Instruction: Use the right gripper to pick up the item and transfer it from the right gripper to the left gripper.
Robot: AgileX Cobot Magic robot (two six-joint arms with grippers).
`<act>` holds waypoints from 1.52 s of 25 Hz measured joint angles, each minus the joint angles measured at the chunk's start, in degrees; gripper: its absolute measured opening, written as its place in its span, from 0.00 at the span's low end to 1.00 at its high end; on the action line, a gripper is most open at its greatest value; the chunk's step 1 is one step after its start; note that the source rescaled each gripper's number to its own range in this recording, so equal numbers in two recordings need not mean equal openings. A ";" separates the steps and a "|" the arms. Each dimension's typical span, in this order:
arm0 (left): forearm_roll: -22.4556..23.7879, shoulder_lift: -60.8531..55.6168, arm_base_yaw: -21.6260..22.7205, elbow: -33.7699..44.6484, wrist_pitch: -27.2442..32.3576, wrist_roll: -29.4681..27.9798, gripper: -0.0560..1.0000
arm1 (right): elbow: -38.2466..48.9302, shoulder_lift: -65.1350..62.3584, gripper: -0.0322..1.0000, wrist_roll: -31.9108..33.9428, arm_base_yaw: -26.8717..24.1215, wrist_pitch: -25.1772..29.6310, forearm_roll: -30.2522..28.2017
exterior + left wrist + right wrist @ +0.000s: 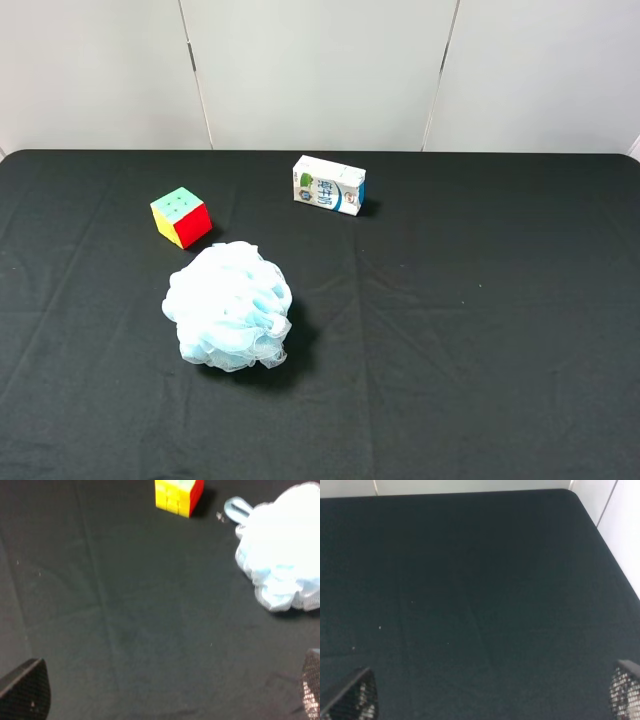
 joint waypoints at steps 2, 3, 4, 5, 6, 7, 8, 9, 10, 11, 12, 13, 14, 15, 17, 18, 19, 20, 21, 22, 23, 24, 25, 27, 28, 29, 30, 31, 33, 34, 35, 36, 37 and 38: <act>-1.42 -3.28 0.00 2.37 -0.22 0.00 1.00 | 0.00 0.00 1.00 0.00 0.00 0.00 0.00; -2.31 -4.57 0.00 3.64 -0.37 0.00 1.00 | 0.00 0.00 1.00 0.00 0.00 0.00 0.00; -3.08 -5.24 0.00 4.43 -0.64 0.00 1.00 | 0.00 0.00 1.00 0.00 0.00 0.00 0.00; -3.37 -5.29 0.00 5.03 -1.24 0.00 0.99 | 0.00 0.00 1.00 0.00 0.00 0.00 0.00; -3.52 -5.34 0.00 5.46 -2.26 0.00 0.97 | 0.00 0.00 1.00 0.00 0.00 0.00 0.00; -3.60 -5.34 0.00 5.75 -2.90 0.00 0.96 | 0.00 0.00 1.00 0.00 0.00 0.00 0.00; -3.53 -5.34 0.00 5.77 -3.04 0.00 0.95 | 0.00 0.00 1.00 0.00 0.00 0.00 0.00; -3.24 -5.34 0.00 5.77 -3.26 -0.10 0.94 | 0.00 0.00 1.00 0.00 0.00 0.00 0.00; -2.87 -5.34 0.00 5.77 -3.32 -0.19 0.93 | 0.00 0.00 1.00 0.00 0.00 0.00 0.00; -2.52 -5.34 0.00 5.77 -3.32 -0.39 0.93 | 0.00 0.00 1.00 0.00 0.00 0.00 0.00; -2.31 -5.34 0.00 5.77 -3.32 -0.50 0.92 | 0.00 0.00 1.00 0.00 0.00 0.00 0.00; -2.11 -5.34 0.00 5.77 -3.32 -0.57 0.92 | 0.00 0.00 1.00 0.00 0.00 0.00 0.00; -2.05 -5.34 0.00 5.77 -3.32 -0.61 0.92 | 0.00 0.00 1.00 0.00 0.00 0.00 0.00; -1.98 -5.34 0.00 5.77 -3.32 -0.63 0.92 | 0.00 0.00 1.00 0.00 0.00 0.00 0.00; -1.91 -5.34 0.00 5.77 -3.32 -0.63 0.92 | 0.00 0.00 1.00 0.00 0.00 0.00 0.00; -1.91 -5.34 0.00 5.77 -3.32 -0.63 0.92 | 0.00 0.00 1.00 0.00 0.00 0.00 0.00; -1.91 -5.34 0.16 5.77 -3.32 -0.68 0.92 | 0.00 0.00 1.00 0.00 0.00 0.00 0.00; -1.91 -5.34 0.61 5.77 -3.32 -0.76 0.92 | 0.00 0.00 1.00 0.00 0.00 0.00 0.00; -1.91 -5.34 1.44 5.77 -3.32 -0.76 0.92 | 0.00 0.00 1.00 0.00 0.00 0.00 0.00; -1.91 -5.34 2.52 5.77 -3.32 -0.76 0.92 | 0.00 0.00 1.00 0.00 0.00 0.00 0.00; -1.91 -5.34 3.93 5.77 -3.32 -0.76 0.92 | 0.00 0.00 1.00 0.00 0.00 0.00 0.00; -1.91 -5.34 5.31 5.77 -3.32 -0.76 0.92 | 0.00 0.00 1.00 0.00 0.00 0.00 0.00; -1.91 -5.34 7.05 5.77 -3.32 -0.76 0.92 | 0.00 0.00 1.00 0.00 0.00 0.00 0.00; -1.91 -5.34 9.97 5.77 -3.32 -0.76 0.92 | 0.00 0.00 1.00 0.00 0.00 0.00 0.00; -1.91 -5.34 11.22 5.77 -3.32 -0.76 0.92 | 0.00 0.00 1.00 0.00 0.00 0.00 0.00; -1.91 -5.34 12.12 5.77 -3.32 -0.76 0.92 | 0.00 0.00 1.00 0.00 0.00 0.00 0.00; -1.89 -5.34 12.67 5.77 -3.32 -0.76 0.92 | 0.00 0.00 1.00 0.00 0.00 0.00 0.00; -1.89 -5.34 12.81 5.77 -3.32 -0.76 0.92 | 0.00 0.00 1.00 0.00 0.00 0.00 0.00; -1.89 -5.34 12.95 5.77 -3.32 -0.76 0.92 | 0.00 0.00 1.00 0.00 0.00 0.00 0.00; -1.89 -5.34 12.94 5.77 -3.32 -0.81 0.92 | 0.00 0.00 1.00 0.00 0.00 0.00 0.00; -1.89 -5.34 12.94 5.77 -3.32 -0.81 0.92 | 0.00 0.00 1.00 0.00 0.00 0.00 0.00; -1.89 -5.34 12.94 5.77 -3.32 -0.81 0.92 | 0.00 0.00 1.00 0.00 0.00 0.00 0.00; -1.89 -5.34 12.94 5.77 -3.32 -0.81 0.92 | 0.00 0.00 1.00 0.00 0.00 0.00 0.00; -1.89 -5.34 12.94 5.77 -3.32 -0.81 0.92 | 0.00 0.00 1.00 0.00 0.00 0.00 0.00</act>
